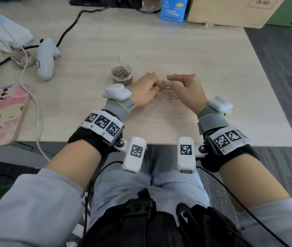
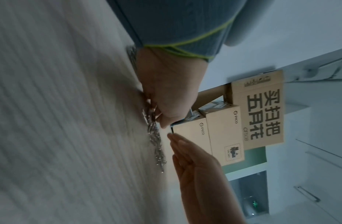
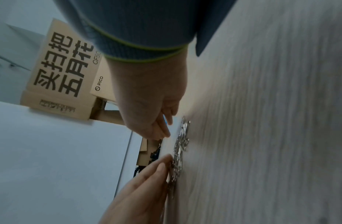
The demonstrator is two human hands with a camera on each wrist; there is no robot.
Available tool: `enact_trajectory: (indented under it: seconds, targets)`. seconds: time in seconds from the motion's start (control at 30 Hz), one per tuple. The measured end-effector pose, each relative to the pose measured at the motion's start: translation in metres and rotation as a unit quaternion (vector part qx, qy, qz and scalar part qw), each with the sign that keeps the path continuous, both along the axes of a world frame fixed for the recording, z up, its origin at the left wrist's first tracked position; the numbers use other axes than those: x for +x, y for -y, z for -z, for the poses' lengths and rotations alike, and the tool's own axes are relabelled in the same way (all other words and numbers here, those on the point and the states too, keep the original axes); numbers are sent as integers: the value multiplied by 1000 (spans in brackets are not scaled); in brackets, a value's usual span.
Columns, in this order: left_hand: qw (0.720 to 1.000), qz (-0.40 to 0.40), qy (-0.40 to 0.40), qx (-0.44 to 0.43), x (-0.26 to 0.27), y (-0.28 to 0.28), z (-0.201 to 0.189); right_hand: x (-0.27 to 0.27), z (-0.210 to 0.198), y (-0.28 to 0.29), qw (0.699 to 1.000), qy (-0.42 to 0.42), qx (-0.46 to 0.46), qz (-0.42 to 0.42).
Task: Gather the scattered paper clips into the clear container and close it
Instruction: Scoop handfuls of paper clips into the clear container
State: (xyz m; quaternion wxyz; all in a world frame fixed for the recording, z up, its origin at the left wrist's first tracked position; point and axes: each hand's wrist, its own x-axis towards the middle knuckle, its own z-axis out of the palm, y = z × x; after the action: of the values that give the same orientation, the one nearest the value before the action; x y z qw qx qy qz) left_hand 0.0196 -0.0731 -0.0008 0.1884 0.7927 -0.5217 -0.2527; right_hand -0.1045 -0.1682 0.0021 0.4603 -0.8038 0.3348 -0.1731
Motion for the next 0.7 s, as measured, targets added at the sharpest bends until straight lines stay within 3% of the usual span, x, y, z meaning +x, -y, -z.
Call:
enact_trajectory:
  seconds: [0.1, 0.23, 0.33, 0.53, 0.7]
  targets:
    - [1000, 8, 3, -27, 2, -9, -5, -11, 6, 12, 996, -39, -73, 46]
    - [998, 51, 45, -7, 6, -13, -15, -18, 7, 10, 981, -143, -131, 24]
    - [994, 50, 88, 44, 5, -7, -12, -16, 8, 5, 982, -137, -127, -6]
    - [998, -5, 42, -40, -4, 3, -13, -5, 3, -5, 987, -85, -131, -24]
    - [997, 8, 67, -28, -4, 6, -14, -5, 2, -9, 991, -50, -126, 6]
